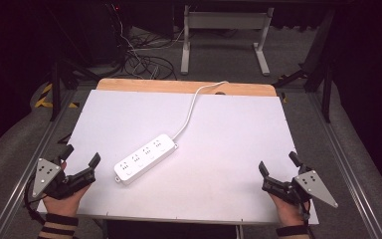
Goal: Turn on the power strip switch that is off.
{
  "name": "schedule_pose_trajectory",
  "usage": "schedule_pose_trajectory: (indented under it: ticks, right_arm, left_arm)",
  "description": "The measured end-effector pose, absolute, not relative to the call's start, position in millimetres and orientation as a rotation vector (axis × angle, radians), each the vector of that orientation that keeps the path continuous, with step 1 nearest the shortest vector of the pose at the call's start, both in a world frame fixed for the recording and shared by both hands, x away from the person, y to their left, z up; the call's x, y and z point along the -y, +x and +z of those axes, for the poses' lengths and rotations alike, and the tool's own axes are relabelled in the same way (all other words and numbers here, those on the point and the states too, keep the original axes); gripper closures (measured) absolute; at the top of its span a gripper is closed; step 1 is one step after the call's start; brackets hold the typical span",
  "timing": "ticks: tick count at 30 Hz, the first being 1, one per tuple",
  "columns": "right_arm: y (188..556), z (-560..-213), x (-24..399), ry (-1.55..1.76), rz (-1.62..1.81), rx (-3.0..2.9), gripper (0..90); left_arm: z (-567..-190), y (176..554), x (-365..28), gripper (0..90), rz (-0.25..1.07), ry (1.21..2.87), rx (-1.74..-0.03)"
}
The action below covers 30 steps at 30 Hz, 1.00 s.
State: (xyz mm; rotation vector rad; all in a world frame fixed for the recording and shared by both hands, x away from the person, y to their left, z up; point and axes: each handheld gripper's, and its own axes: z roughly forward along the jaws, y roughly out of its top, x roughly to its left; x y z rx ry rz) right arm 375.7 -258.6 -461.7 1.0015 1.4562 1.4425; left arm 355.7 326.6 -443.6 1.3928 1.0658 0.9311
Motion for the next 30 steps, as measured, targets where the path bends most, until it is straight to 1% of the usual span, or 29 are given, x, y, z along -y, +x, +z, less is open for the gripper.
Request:
schedule_pose_trajectory:
  ticks: [1,3,4,5,6,8,9,10,11,12,13,14,15,18,20,24,26,28,30]
  right_arm:
    - [375.7,-461.7,258.6,1.001,1.443,-1.456,0.5]
    - [375.5,-461.8,259.1,1.004,1.444,-1.457,0.4]
    - [375.5,-461.8,259.1,1.004,1.444,-1.457,0.4]
    - [375.5,-461.7,259.2,1.001,1.444,-1.455,0.5]
    - [375.2,-461.4,259.1,1.001,1.445,-1.455,0.5]
    - [375.1,-461.4,259.1,1.002,1.446,-1.456,0.5]
    - [375.2,-461.5,259.2,1.002,1.446,-1.456,0.5]
    - [375.2,-461.5,259.2,1.002,1.446,-1.456,0.5]
    - [375.2,-461.6,259.5,1.002,1.446,-1.456,0.5]
    - [375.3,-461.7,259.8,1.003,1.447,-1.456,0.5]
    - [375.2,-461.6,260.1,1.006,1.449,-1.457,0.5]
    - [374.9,-461.6,260.0,1.008,1.450,-1.458,0.5]
    - [374.7,-461.4,260.0,1.008,1.450,-1.458,0.9]
    - [374.0,-461.4,259.9,1.007,1.450,-1.461,1.2]
    - [373.6,-461.4,260.2,1.006,1.443,-1.466,1.9]
    - [373.2,-461.7,260.2,1.008,1.444,-1.471,1.9]
    - [373.3,-461.8,260.1,1.009,1.443,-1.474,1.9]
    - [373.6,-462.0,260.2,1.007,1.441,-1.483,1.9]
    - [373.6,-462.0,260.3,1.008,1.439,-1.486,1.9]
  left_arm:
    - [-443.4,355.6,-326.8,10.6,0.930,1.396,-1.065]
    - [-442.6,354.9,-327.8,20.3,0.910,1.410,-1.045]
    - [-442.1,353.9,-328.4,20.3,0.906,1.412,-1.032]
    - [-441.3,352.2,-328.9,25.8,0.893,1.417,-1.015]
    - [-440.4,351.5,-329.8,44.1,0.875,1.430,-0.997]
    - [-439.2,350.7,-329.7,51.0,0.860,1.436,-0.998]
    - [-439.0,350.4,-329.5,56.8,0.849,1.437,-0.994]
    - [-438.8,350.3,-329.7,56.8,0.847,1.447,-0.982]
    - [-438.9,350.0,-329.3,61.4,0.844,1.454,-0.970]
    - [-438.8,349.7,-328.7,68.5,0.842,1.455,-0.960]
    - [-438.2,349.1,-328.7,81.5,0.846,1.462,-0.948]
    - [-436.7,347.9,-328.5,86.7,0.848,1.460,-0.934]
    - [-436.7,347.9,-328.5,89.9,0.848,1.460,-0.934]
    - [-432.3,348.4,-329.8,90.0,0.826,1.481,-0.934]
    - [-428.7,350.7,-329.5,90.0,0.790,1.510,-0.935]
    - [-417.0,354.4,-322.6,90.0,0.814,1.563,-0.921]
    - [-409.8,357.7,-315.3,90.0,0.856,1.595,-0.930]
    - [-404.1,362.9,-307.9,90.0,0.853,1.640,-0.948]
    - [-397.8,370.7,-299.6,90.0,0.817,1.708,-0.958]
